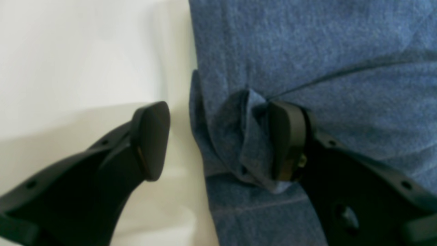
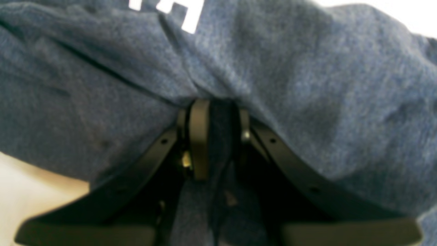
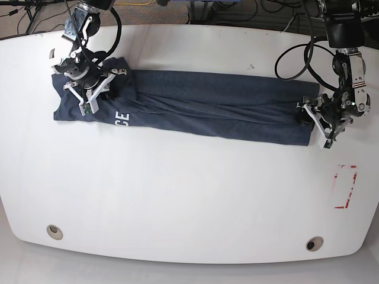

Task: Fold the T-shirt properly
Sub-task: 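Open both grippers and lift them off the folded shirt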

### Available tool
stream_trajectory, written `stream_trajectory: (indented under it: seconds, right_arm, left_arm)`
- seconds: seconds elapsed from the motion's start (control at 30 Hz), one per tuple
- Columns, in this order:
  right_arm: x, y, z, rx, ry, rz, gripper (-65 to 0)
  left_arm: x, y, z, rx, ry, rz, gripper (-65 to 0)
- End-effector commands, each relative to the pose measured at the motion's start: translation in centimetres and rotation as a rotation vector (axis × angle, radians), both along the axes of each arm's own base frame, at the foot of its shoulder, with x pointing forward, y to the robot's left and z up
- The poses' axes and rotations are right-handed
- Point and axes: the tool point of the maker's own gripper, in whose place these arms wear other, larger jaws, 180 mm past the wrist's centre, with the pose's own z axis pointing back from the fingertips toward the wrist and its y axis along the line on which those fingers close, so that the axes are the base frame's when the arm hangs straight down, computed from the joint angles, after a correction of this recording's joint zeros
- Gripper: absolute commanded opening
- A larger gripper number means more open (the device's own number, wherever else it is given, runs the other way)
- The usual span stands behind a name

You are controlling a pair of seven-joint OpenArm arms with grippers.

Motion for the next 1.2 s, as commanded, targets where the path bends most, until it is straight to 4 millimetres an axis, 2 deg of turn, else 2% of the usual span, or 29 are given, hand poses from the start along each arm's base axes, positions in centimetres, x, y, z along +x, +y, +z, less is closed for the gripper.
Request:
stream_trajectory:
  seconds: [0.0, 0.53, 0.77, 0.97, 1.17]
  right_arm:
    - [-0.2, -0.3, 0.5, -0.031, 0.004, 0.003, -54.7]
    - [0.0, -1.2, 0.9, -0.059, -0.001, 0.011, -54.7]
    - [0.7, -1.3, 1.4, -0.064, -0.021, 0.012, -54.7]
    - [1.2, -1.4, 2.5, -0.081, -0.053, 0.016, -54.7]
    - [2.4, -1.3, 5.4, -0.123, -0.136, 0.03, -54.7]
  left_arm:
    - [0.2, 1.6, 0.7, 0.052, 0.004, 0.007, -24.2]
    - [0.5, 1.1, 1.4, 0.061, -0.017, -0.014, -24.2]
    - [-0.4, 1.1, 0.9, 0.062, 0.001, -0.015, -24.2]
    - [0.3, 0.6, 3.0, 0.081, -0.066, -0.04, -24.2]
    - [0.9, 0.7, 6.2, 0.111, -0.155, -0.043, -23.9]
